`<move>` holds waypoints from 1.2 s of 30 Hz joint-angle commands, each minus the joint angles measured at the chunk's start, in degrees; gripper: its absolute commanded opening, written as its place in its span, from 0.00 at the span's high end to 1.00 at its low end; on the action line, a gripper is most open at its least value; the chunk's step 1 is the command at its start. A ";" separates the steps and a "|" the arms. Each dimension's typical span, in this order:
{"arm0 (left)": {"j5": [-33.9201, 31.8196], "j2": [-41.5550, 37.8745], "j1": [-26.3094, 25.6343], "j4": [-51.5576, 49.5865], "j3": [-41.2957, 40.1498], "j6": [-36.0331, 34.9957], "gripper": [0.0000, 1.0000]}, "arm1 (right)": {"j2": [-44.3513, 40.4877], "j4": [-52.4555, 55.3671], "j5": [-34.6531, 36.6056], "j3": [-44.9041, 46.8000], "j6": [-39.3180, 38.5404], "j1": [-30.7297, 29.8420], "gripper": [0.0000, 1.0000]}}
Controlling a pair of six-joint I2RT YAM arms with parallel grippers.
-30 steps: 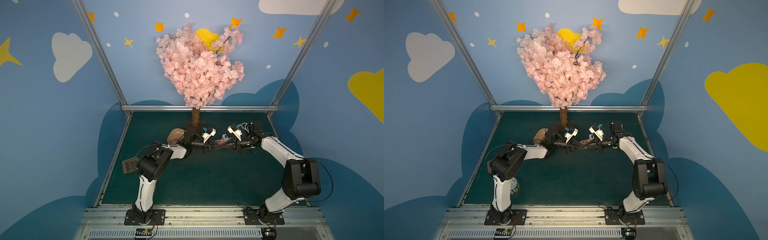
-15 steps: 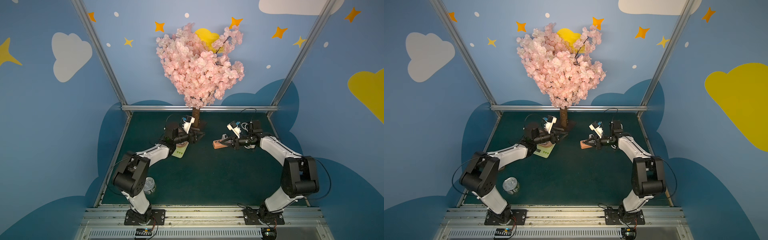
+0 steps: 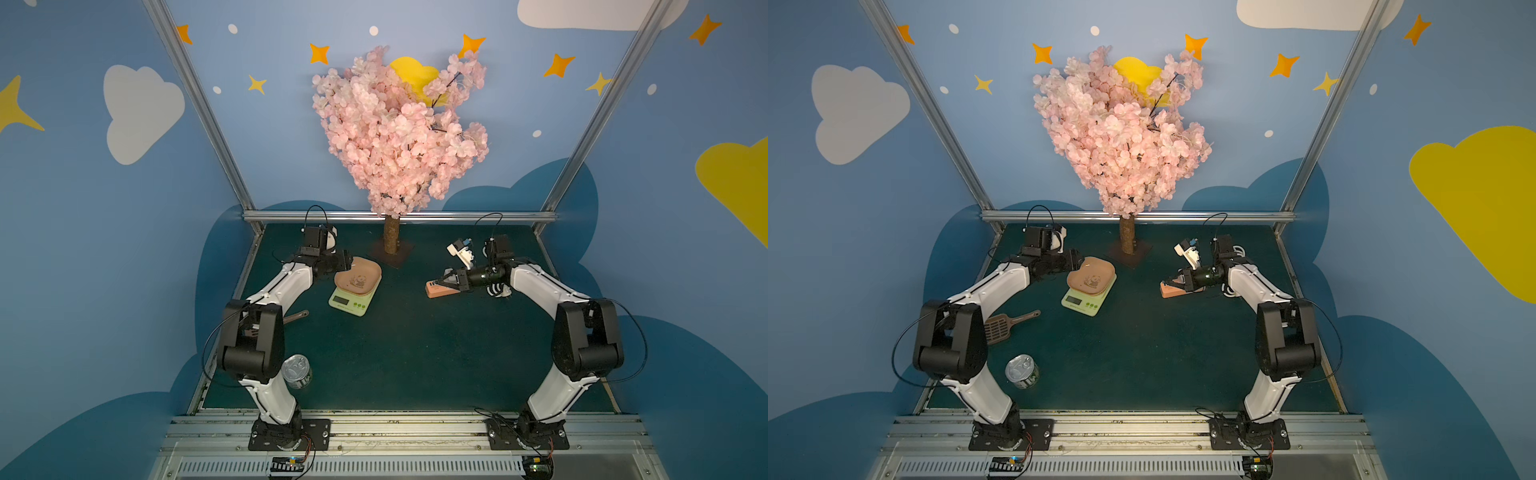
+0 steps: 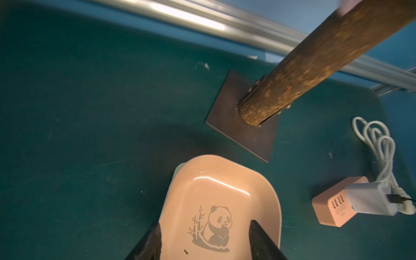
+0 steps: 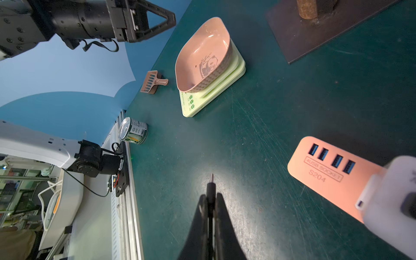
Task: Charge the electronic scale
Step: Pick up the electronic scale at the center of the board.
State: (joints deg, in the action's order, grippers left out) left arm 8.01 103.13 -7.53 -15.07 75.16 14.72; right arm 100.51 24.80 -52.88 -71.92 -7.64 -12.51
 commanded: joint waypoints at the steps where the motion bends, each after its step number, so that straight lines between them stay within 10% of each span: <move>1: -0.61 5.58 0.22 -15.16 7.31 -2.50 0.37 | 1.27 3.04 1.89 -2.58 3.43 -0.41 1.00; 7: 0.37 13.55 0.06 -22.55 15.67 -4.08 0.42 | 2.84 6.33 2.29 -4.76 5.16 -0.63 1.00; 14: 2.21 14.79 -0.46 -21.96 16.12 -3.27 0.76 | 3.04 6.15 0.93 -4.66 8.87 -0.79 1.00; 22: 11.26 9.06 -1.76 -9.91 7.12 4.59 0.94 | 2.59 2.84 -1.30 -2.89 15.80 -0.75 1.00; 36: 21.24 -3.76 -6.55 17.36 -7.86 22.52 0.97 | 0.48 -2.25 -9.87 1.81 22.06 -0.85 1.00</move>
State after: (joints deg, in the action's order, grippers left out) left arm 24.27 102.13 -13.76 -8.12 68.29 33.32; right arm 103.13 24.34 -59.02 -70.89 13.19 -13.10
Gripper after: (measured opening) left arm 0.053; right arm 0.067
